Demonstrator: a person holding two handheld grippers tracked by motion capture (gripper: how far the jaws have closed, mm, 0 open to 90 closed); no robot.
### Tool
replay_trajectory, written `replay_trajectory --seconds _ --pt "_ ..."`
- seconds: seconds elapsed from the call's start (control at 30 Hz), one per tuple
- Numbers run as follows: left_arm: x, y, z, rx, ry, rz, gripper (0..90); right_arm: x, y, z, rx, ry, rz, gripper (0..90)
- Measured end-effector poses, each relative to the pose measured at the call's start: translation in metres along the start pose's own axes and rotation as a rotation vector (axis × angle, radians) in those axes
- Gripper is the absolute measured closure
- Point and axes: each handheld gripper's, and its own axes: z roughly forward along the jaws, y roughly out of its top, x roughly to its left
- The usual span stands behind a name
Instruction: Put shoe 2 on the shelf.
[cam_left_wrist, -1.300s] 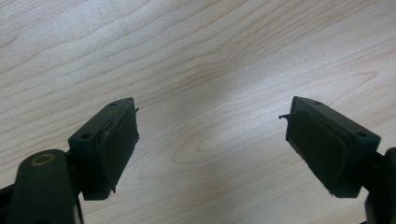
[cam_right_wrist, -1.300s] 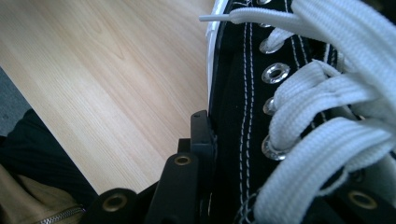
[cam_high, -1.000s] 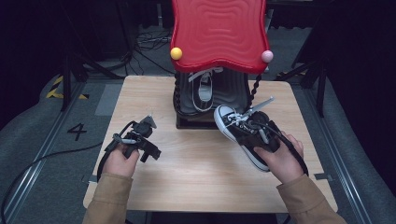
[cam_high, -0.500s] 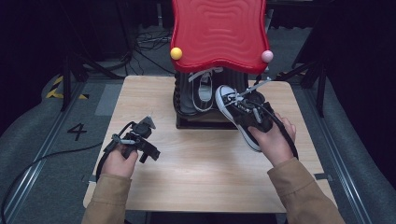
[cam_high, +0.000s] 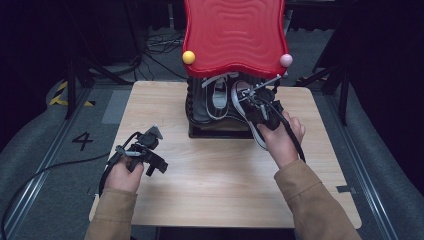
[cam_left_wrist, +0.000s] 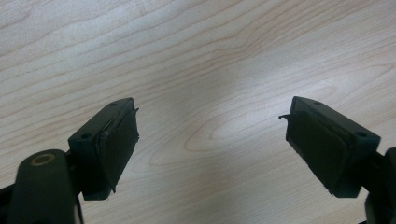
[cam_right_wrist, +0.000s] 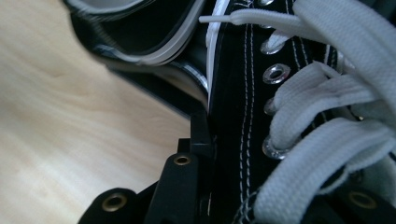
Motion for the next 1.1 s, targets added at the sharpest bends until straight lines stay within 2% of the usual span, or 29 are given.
replay_trajectory --seconds 0.07,0.23,0.4,0.53,0.7,0.83,0.97,1.03,1.1 --pt "0.001 -0.002 -0.001 0.000 -0.001 -0.002 17.2 0.000 0.005 0.007 -0.014 -0.023 0.003 83.6" --pt "0.005 -0.006 -0.002 0.000 -0.001 -0.013 17.2 0.001 0.010 0.017 -0.020 -0.045 0.011 83.5" --pt "0.007 -0.008 0.000 0.003 0.003 -0.020 17.2 0.007 0.015 0.022 -0.030 -0.044 0.010 83.3" --pt "0.005 -0.008 0.000 0.007 0.003 -0.008 17.2 0.009 0.017 0.031 -0.027 -0.002 0.030 82.2" --pt "0.005 -0.007 0.001 0.011 0.000 0.000 17.2 0.020 0.021 0.038 -0.038 -0.016 0.012 80.7" --pt "0.006 -0.007 0.001 0.013 -0.001 0.001 17.2 0.023 0.019 0.042 -0.014 -0.027 -0.004 78.1" --pt "0.005 -0.005 0.001 0.013 -0.002 0.002 17.2 0.020 0.015 0.037 -0.010 0.080 0.002 62.4" --pt "0.004 -0.004 0.001 0.011 -0.004 0.010 17.2 0.020 0.012 0.034 -0.011 0.105 0.000 60.2" --pt "0.003 -0.003 0.001 0.014 -0.002 0.012 17.2 0.020 0.010 0.031 -0.011 0.109 -0.006 60.2"
